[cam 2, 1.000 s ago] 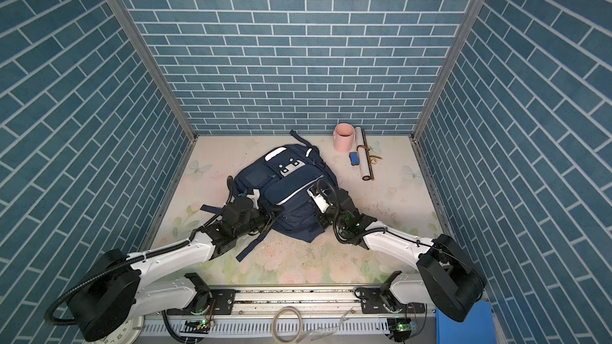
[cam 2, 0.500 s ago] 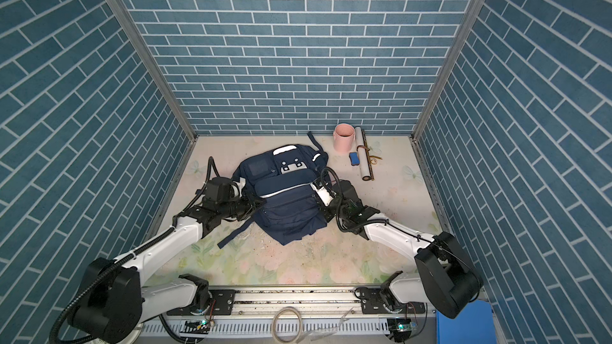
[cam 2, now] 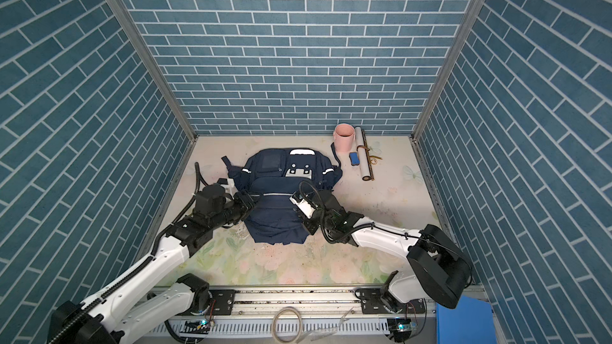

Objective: Pack the student bag

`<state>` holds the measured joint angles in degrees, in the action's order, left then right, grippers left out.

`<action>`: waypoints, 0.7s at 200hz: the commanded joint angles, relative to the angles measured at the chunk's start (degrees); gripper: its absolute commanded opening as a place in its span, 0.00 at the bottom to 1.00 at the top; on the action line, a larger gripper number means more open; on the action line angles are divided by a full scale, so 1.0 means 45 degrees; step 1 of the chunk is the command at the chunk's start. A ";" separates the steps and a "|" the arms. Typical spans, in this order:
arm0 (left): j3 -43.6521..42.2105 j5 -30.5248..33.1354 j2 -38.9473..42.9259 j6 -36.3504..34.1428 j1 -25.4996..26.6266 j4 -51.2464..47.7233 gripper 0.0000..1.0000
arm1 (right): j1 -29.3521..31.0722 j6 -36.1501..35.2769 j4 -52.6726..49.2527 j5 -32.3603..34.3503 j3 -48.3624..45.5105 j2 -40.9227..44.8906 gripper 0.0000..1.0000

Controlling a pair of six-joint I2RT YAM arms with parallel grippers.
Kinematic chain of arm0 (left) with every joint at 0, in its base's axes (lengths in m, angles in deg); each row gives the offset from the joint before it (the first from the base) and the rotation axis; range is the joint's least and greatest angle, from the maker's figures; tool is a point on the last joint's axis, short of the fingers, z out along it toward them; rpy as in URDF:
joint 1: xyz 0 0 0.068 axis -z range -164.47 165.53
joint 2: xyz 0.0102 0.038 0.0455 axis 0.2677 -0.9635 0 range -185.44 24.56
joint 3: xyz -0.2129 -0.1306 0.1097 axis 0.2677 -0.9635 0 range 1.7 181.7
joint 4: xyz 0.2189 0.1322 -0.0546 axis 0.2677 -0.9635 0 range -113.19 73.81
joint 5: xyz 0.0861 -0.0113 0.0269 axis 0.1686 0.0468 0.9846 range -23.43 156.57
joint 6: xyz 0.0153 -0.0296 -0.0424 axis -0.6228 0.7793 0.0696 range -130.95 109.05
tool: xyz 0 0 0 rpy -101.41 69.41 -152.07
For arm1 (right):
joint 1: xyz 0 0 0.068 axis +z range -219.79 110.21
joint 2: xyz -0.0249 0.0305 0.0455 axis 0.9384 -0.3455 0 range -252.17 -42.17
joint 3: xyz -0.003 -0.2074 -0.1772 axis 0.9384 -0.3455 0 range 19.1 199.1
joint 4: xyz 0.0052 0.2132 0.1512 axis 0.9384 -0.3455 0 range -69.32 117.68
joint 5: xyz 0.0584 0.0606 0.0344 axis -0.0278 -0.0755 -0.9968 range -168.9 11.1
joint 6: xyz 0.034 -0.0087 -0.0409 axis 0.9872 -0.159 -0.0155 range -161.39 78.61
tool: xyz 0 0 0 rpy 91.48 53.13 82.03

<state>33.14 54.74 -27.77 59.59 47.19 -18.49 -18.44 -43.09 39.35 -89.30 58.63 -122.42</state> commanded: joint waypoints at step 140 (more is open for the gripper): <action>-0.1409 0.4136 -0.3022 0.3560 0.2360 0.4716 0.00 | 0.0315 0.0337 0.1134 0.0658 -0.0833 0.0749 0.00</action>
<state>29.10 71.65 -42.94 76.64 59.25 0.17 -17.89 -42.65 43.54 -88.07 56.02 -121.74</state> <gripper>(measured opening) 0.067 0.075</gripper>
